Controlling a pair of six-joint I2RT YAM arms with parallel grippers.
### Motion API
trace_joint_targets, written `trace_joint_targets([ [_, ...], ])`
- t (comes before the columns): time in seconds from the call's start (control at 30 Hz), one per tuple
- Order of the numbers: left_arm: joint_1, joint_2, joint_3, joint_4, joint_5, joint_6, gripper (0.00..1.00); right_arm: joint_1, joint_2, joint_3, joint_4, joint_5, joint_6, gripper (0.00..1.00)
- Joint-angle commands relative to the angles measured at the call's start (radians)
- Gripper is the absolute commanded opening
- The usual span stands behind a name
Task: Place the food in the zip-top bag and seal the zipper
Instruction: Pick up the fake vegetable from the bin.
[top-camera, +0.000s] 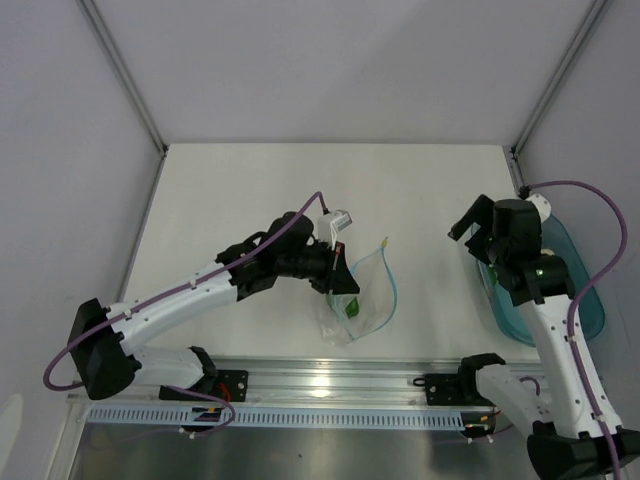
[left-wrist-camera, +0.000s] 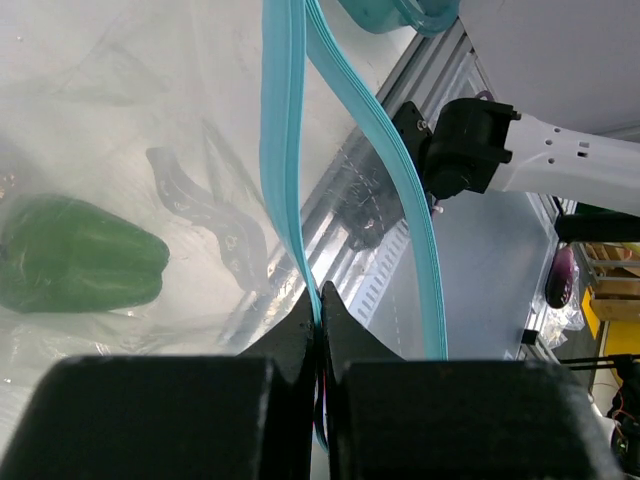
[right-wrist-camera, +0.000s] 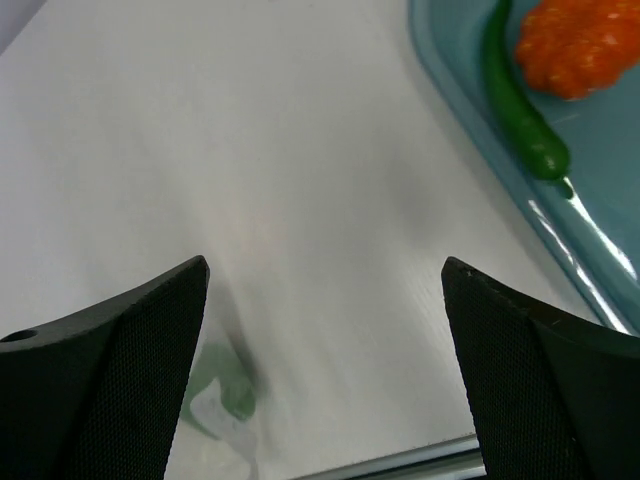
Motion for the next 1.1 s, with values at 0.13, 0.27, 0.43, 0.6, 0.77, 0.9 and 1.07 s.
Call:
trace_joint_targets([
  [0.13, 0.0, -0.061, -0.018, 0.033, 0.02, -0.006, 0.01, -0.41, 0.056, -0.079, 0.136, -0.185, -0.016, 0.99],
  [0.27, 0.0, -0.058, -0.024, 0.045, 0.033, -0.008, 0.01, -0.524, 0.097, -0.113, 0.184, -0.247, -0.03, 1.0],
  [0.43, -0.001, -0.057, -0.039, 0.065, 0.047, -0.014, 0.0, -0.642, 0.162, -0.135, 0.236, -0.285, -0.051, 0.99],
  [0.6, 0.0, -0.051, -0.041, 0.065, 0.055, -0.009, 0.0, -0.679, 0.247, -0.174, 0.302, -0.27, -0.034, 0.99],
  [0.77, 0.0, -0.037, -0.035, 0.06, 0.061, -0.005, 0.01, -0.684, 0.327, -0.204, 0.402, -0.224, -0.019, 1.0],
  [0.9, -0.001, -0.02, -0.03, 0.057, 0.069, -0.002, 0.01, -0.693, 0.408, -0.216, 0.46, -0.238, -0.019, 1.0],
  [1.07, 0.0, -0.009, -0.018, 0.054, 0.066, 0.004, 0.0, -0.696, 0.493, -0.244, 0.534, -0.241, -0.036, 0.99],
])
